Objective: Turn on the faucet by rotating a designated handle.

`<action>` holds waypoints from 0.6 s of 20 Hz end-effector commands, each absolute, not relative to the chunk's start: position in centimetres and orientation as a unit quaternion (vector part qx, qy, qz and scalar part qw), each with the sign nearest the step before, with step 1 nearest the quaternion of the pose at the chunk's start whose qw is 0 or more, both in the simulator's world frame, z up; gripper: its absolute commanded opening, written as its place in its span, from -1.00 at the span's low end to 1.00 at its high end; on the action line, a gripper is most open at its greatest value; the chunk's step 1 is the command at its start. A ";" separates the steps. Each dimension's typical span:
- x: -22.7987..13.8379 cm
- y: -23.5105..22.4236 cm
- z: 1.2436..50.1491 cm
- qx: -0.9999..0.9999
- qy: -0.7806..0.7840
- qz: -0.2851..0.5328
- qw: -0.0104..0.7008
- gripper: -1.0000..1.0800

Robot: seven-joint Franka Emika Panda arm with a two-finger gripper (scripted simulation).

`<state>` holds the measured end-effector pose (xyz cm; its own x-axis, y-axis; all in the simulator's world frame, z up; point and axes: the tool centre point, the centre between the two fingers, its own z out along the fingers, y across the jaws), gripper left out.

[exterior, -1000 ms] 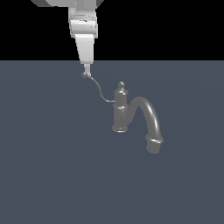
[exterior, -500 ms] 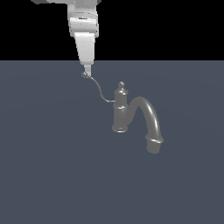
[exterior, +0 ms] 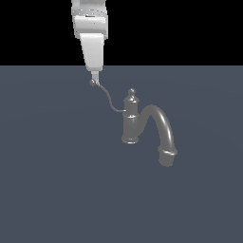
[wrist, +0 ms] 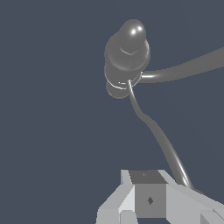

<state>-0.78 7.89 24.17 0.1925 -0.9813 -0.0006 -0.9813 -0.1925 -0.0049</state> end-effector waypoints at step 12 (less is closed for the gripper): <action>-5.0 7.0 24.2 -0.772 0.636 0.000 0.000 -1.00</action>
<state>-4.10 6.78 24.35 0.1870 -0.9824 0.0005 -0.9823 -0.1870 -0.0099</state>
